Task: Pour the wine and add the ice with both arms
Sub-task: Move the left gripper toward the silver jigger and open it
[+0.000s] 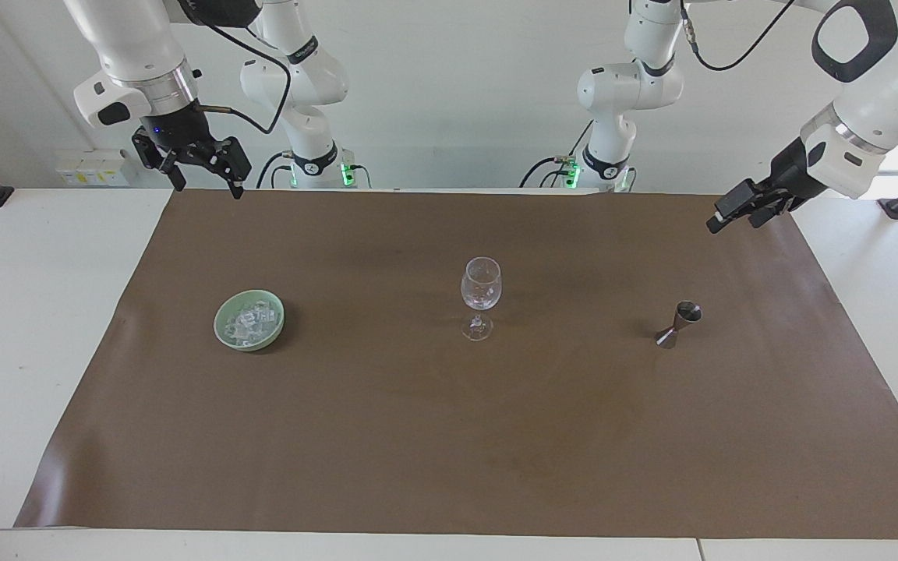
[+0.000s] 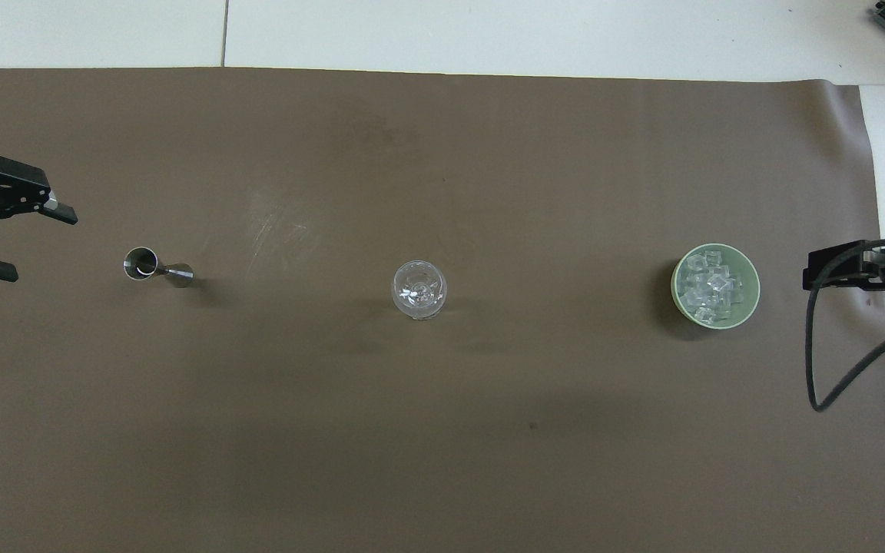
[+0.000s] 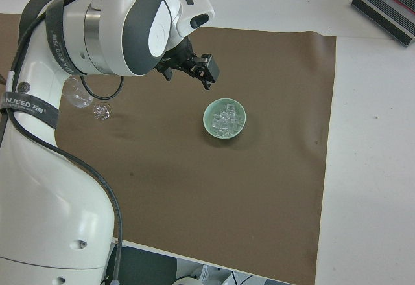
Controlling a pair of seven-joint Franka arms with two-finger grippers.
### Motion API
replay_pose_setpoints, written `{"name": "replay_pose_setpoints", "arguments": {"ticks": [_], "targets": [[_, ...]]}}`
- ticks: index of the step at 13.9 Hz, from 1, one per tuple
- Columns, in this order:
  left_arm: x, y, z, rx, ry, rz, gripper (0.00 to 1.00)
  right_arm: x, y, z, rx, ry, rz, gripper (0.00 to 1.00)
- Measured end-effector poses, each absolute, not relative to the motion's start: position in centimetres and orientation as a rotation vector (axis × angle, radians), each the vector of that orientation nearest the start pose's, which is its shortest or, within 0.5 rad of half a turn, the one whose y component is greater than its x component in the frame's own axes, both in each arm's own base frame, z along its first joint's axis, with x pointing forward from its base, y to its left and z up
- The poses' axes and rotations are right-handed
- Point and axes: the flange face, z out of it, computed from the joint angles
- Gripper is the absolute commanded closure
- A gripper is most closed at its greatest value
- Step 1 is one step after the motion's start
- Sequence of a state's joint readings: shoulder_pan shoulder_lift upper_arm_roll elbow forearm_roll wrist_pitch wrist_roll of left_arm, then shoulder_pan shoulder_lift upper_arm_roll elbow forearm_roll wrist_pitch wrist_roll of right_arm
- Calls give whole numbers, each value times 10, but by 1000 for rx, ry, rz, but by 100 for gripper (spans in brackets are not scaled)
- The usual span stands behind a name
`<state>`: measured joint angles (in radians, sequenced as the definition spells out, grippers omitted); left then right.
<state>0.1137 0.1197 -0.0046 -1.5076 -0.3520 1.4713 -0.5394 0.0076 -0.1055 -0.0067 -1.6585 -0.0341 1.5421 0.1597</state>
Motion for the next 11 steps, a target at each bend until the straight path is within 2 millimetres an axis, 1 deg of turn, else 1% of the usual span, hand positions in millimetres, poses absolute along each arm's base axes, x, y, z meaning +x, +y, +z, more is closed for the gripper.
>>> {"name": "replay_pose_setpoints", "arguments": {"ticks": [4, 6, 9, 11], "targets": [[585, 39, 563, -3122, -1471, 478, 0, 518, -3, 637, -3166, 253, 13, 0], [585, 54, 548, -3048, -1654, 527, 0, 518, -3, 637, -3166, 253, 13, 0], [580, 88, 511, -2928, -1878, 588, 0, 518, -3, 637, -3166, 253, 13, 0], [574, 103, 489, -2850, -1994, 625, 0, 518, -3, 637, -3166, 253, 13, 0]]}}
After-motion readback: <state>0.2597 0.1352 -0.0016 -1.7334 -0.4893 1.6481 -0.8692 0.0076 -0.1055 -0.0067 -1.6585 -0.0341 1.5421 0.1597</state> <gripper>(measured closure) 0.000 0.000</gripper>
